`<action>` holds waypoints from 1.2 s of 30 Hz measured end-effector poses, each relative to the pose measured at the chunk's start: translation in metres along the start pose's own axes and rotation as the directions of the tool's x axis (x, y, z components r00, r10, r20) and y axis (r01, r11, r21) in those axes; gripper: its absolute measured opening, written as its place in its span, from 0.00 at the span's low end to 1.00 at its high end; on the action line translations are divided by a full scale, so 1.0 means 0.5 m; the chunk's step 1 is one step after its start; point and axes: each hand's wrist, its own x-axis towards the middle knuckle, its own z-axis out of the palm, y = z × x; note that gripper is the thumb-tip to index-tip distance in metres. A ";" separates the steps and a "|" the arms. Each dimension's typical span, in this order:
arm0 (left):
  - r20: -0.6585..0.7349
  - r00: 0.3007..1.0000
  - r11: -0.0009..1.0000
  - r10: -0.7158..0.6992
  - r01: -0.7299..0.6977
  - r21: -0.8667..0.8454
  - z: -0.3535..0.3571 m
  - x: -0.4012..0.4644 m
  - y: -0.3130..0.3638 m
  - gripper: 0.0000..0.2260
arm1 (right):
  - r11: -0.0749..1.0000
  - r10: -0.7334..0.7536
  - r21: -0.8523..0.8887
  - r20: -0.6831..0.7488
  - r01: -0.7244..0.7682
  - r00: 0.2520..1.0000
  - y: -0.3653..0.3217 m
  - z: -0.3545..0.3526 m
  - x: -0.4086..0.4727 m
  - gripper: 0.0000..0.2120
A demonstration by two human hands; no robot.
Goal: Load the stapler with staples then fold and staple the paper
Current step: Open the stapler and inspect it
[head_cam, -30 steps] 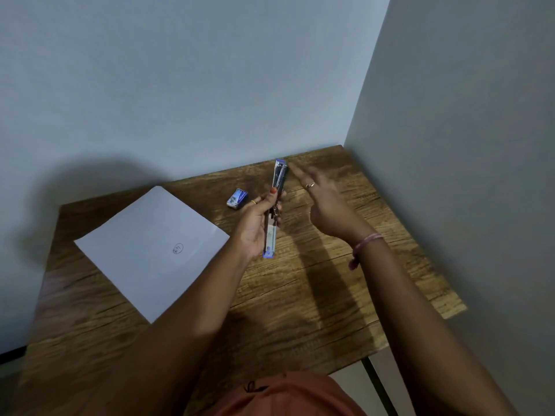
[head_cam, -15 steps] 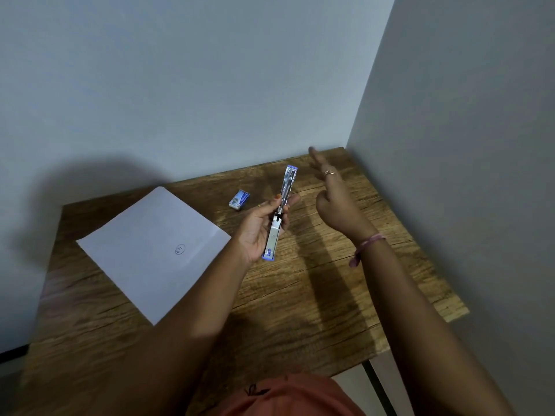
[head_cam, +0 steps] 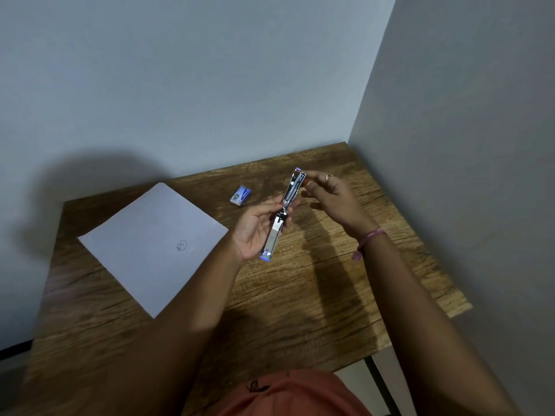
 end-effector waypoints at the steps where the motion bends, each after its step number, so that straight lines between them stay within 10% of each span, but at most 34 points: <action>1: 0.010 1.000 1.000 0.010 -0.010 0.029 -0.003 0.001 0.003 0.17 | 0.999 0.025 0.044 0.014 -0.025 1.000 0.003 0.000 0.001 0.12; 6: -0.061 0.986 0.877 0.154 -0.108 0.468 -0.014 0.006 0.019 0.18 | 0.997 0.008 0.073 0.067 -0.013 0.998 0.016 -0.014 0.014 0.08; 10: 0.070 0.913 0.232 0.401 -0.175 0.957 -0.018 0.021 0.036 0.21 | 0.999 0.038 0.009 0.045 -0.038 0.998 0.038 -0.020 0.027 0.09; 13: 0.321 0.816 -0.231 0.480 -0.235 0.944 -0.021 0.032 0.036 0.18 | 0.993 0.012 -0.120 -0.050 -0.018 0.999 0.067 -0.025 0.033 0.11; 19: 0.308 0.929 -0.510 0.206 -0.167 0.844 -0.037 0.046 0.007 0.13 | 0.946 0.070 -0.298 -0.192 -0.126 0.979 0.151 -0.032 0.033 0.07; 36: 0.221 0.854 -0.252 0.471 -0.110 0.961 -0.048 0.053 -0.002 0.13 | 0.982 0.180 -0.019 -0.248 -0.190 0.952 0.196 -0.041 0.010 0.09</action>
